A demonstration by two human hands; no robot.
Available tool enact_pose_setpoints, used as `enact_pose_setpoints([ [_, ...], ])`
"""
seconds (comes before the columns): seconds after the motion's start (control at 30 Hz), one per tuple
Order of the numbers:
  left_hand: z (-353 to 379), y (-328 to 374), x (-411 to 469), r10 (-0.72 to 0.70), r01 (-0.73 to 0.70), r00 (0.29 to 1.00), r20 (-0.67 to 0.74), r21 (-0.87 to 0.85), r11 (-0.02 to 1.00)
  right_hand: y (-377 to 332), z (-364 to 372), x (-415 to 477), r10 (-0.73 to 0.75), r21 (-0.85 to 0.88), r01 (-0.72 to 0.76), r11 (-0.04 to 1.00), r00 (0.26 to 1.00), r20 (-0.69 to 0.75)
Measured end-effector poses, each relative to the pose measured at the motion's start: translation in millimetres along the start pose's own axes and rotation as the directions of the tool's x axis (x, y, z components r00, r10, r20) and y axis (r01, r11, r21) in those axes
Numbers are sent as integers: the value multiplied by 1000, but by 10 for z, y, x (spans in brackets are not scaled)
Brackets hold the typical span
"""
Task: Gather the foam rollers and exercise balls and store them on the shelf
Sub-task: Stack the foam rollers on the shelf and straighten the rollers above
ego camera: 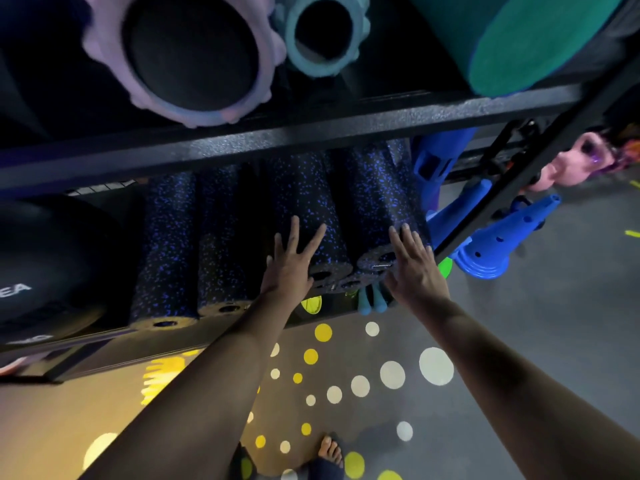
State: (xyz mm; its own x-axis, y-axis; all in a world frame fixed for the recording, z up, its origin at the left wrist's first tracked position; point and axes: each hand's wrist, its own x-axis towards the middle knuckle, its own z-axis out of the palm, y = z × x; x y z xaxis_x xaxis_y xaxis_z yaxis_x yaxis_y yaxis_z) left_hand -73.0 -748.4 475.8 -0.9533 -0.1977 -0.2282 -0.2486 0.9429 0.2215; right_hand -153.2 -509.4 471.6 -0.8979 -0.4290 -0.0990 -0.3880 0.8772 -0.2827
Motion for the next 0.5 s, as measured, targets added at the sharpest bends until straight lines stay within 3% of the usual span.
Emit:
enact_pose_setpoints([
  [0.23, -297, -132, -727, 50, -71, 991, -127, -165, 984, -477, -121, -539, -60, 73, 55, 996, 996, 71],
  [0.5, -986, -442, -1440, -99, 71, 988, -115, -227, 971, -1488, -391, -975, -182, 123, 181, 976, 983, -6],
])
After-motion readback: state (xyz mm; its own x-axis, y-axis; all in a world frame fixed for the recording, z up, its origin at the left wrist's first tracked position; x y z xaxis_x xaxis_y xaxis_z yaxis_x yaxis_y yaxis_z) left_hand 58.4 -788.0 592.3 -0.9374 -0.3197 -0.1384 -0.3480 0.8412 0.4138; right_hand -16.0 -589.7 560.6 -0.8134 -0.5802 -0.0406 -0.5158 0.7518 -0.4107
